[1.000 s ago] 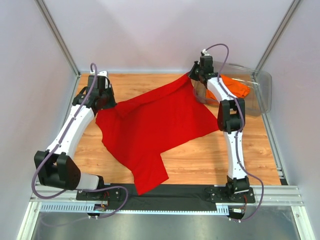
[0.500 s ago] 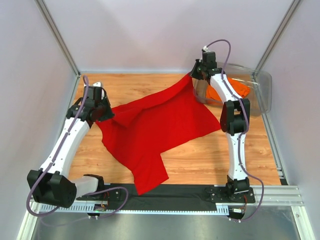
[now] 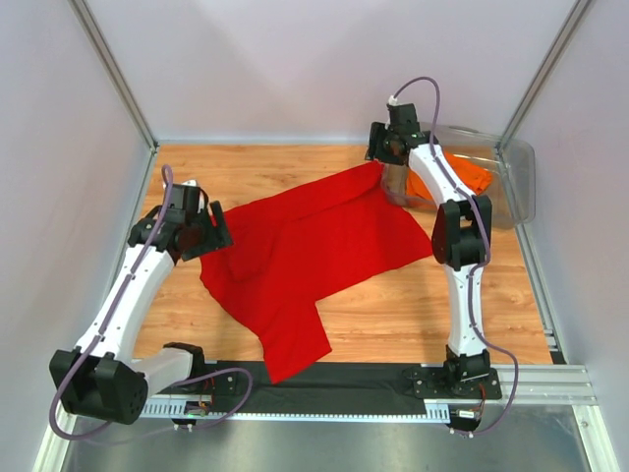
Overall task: Fold and stack the t-shirts
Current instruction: Fold the tshirt
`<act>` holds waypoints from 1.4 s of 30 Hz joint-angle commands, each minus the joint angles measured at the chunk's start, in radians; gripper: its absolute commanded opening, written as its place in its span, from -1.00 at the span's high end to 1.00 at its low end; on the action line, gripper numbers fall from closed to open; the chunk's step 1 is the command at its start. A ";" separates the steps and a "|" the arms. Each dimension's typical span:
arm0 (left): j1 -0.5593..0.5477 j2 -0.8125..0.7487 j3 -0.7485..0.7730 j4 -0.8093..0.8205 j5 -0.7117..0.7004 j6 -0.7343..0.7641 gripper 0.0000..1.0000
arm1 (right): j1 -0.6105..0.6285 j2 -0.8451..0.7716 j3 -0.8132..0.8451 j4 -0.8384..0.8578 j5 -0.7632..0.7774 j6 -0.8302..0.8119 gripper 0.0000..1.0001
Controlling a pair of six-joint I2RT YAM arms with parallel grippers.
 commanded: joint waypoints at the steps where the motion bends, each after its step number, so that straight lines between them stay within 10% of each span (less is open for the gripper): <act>1: -0.003 -0.050 0.034 0.036 -0.064 0.054 -0.54 | 0.025 -0.090 0.025 -0.031 0.177 -0.145 -0.32; 7: 0.037 0.336 0.219 0.176 -0.075 0.061 0.49 | 0.125 -0.001 0.109 0.059 0.047 -0.103 -0.36; 15: 0.160 0.779 0.430 0.142 0.000 -0.056 0.99 | 0.206 0.089 0.099 0.103 -0.041 0.069 -0.11; 24: 0.315 0.950 0.450 0.095 0.002 -0.068 1.00 | 0.242 0.145 0.084 0.060 -0.038 0.223 -0.08; 33: 0.390 1.155 0.882 -0.028 -0.038 0.145 1.00 | 0.256 0.188 0.191 0.002 -0.016 0.211 -0.19; 37: 0.378 1.145 0.933 -0.042 0.036 0.205 0.57 | 0.249 0.146 0.163 -0.050 0.025 0.117 -0.23; 42: 0.278 0.863 0.651 0.029 -0.032 0.182 0.14 | 0.252 0.036 0.056 -0.122 0.033 0.048 -0.35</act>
